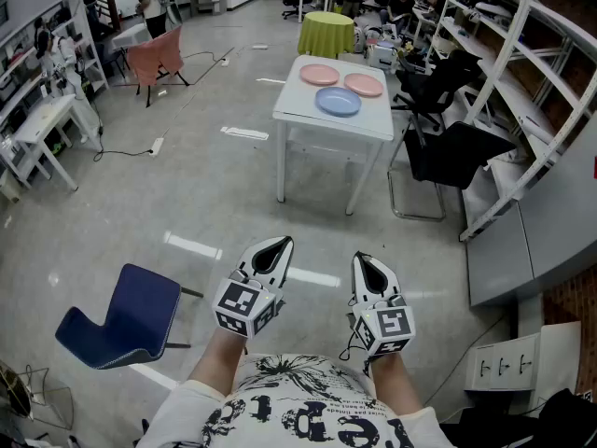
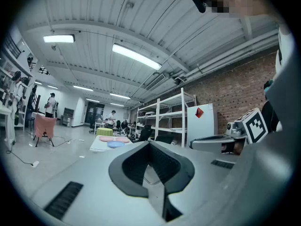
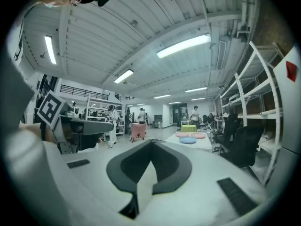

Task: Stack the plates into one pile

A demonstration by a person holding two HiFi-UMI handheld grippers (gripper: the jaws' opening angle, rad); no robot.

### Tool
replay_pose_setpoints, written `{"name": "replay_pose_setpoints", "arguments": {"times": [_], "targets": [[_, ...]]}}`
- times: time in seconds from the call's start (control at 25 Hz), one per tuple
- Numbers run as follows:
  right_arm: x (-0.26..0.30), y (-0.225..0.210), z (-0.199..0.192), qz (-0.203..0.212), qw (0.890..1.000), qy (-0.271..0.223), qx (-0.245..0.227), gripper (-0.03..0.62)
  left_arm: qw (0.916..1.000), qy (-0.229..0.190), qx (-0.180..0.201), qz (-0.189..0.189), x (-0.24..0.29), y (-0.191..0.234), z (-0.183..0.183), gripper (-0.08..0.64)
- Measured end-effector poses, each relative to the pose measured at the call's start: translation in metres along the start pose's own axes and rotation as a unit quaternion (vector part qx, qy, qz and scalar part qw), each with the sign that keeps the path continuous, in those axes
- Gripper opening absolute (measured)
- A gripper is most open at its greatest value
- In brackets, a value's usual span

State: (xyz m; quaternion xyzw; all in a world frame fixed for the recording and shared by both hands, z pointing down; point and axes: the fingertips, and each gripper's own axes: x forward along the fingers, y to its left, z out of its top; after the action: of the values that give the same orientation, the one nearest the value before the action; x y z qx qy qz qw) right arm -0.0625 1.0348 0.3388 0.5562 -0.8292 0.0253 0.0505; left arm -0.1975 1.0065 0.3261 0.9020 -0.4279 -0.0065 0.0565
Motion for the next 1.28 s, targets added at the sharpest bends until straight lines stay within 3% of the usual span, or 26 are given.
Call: {"name": "replay_pose_setpoints", "arguments": {"times": [0.48,0.84,1.08,1.28], "targets": [[0.023,0.01,-0.007,-0.009,1.0,0.009,0.006,0.003,1.0,-0.006,-0.002,0.004,0.001,0.029,-0.01,0.005],[0.045,-0.008,-0.017,-0.005,1.0,0.02,0.01,0.003,0.9999,0.0,-0.014,0.009,0.024,0.038,-0.02,0.005],[0.092,-0.035,-0.023,0.02,0.999,0.024,0.007,0.005,0.9996,0.004,-0.009,0.026,0.066,0.059,-0.024,0.005],[0.155,-0.084,-0.014,0.043,0.999,0.02,0.0,0.005,0.9989,0.009,-0.005,0.046,0.132,0.082,-0.019,0.005]]}}
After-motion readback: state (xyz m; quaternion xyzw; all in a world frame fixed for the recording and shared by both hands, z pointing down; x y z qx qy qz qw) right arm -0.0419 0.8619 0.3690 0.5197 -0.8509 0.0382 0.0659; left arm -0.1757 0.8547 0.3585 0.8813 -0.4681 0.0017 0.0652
